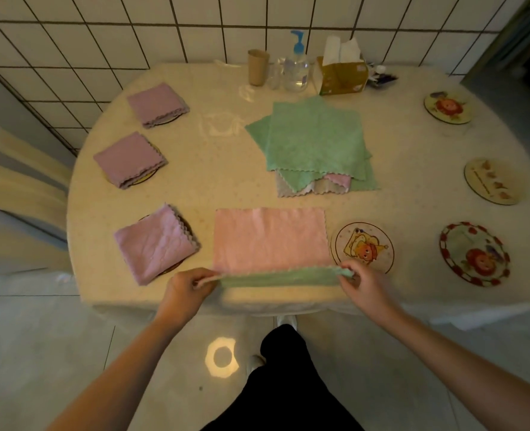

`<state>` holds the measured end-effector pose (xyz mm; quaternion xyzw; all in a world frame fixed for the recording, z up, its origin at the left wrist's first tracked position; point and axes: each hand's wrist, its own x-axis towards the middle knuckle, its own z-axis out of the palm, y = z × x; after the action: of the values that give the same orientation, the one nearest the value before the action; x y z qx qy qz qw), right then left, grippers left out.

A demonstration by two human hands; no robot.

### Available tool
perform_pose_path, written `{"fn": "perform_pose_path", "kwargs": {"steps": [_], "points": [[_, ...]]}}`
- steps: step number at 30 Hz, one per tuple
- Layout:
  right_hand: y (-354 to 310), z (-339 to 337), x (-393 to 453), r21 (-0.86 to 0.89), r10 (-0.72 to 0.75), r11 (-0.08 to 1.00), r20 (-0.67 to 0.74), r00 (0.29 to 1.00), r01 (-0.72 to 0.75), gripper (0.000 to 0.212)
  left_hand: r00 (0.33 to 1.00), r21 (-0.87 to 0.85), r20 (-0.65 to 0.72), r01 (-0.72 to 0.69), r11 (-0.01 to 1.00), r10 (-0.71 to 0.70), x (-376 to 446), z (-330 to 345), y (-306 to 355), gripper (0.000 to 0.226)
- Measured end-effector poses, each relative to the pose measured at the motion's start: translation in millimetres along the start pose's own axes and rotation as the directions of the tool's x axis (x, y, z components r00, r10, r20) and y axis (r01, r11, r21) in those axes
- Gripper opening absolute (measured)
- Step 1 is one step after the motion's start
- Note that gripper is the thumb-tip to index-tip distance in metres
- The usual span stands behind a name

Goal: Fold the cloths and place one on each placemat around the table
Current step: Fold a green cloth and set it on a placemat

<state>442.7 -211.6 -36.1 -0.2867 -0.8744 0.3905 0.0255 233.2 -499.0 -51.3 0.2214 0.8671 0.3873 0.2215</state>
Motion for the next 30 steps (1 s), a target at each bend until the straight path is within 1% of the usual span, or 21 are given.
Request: {"fn": "perform_pose_path", "kwargs": {"steps": [1,3,5,7,10,14,19,23,30], "points": [[-1,-2,7,0.066,0.017,0.998,-0.054,0.998,-0.013,0.018,0.998,-0.082,-0.022,0.048,0.995,-0.050,8,-2,2,0.015],[-3,-4,27,0.193,0.101,0.978,-0.092,0.991,-0.082,0.016,0.986,-0.244,-0.037,0.146,0.959,-0.160,24,-4,10,0.029],[-2,-5,50,0.279,0.208,0.946,-0.129,0.970,-0.165,0.007,0.967,-0.387,-0.017,0.228,0.893,-0.254,43,-4,19,0.027],[2,-5,75,0.315,0.273,0.925,-0.158,0.949,-0.214,0.008,0.943,-0.432,-0.006,0.297,0.852,-0.332,62,0,25,0.027],[4,-1,104,0.344,0.339,0.896,-0.121,0.933,-0.280,0.009,0.899,-0.443,-0.031,0.380,0.812,-0.437,90,9,26,0.022],[2,8,131,0.356,0.413,0.860,-0.068,0.908,-0.365,0.009,0.857,-0.405,-0.058,0.449,0.796,-0.513,115,19,26,0.025],[13,13,152,0.276,0.428,0.875,-0.061,0.902,-0.397,0.009,0.831,-0.365,-0.078,0.490,0.791,-0.551,130,26,21,0.024],[21,15,160,0.251,0.430,0.878,-0.039,0.902,-0.407,0.008,0.835,-0.322,-0.133,0.473,0.820,-0.534,134,31,20,0.024],[27,20,170,0.220,0.477,0.862,-0.046,0.878,-0.456,0.019,0.812,-0.240,-0.190,0.506,0.828,-0.552,140,36,21,0.024]]}}
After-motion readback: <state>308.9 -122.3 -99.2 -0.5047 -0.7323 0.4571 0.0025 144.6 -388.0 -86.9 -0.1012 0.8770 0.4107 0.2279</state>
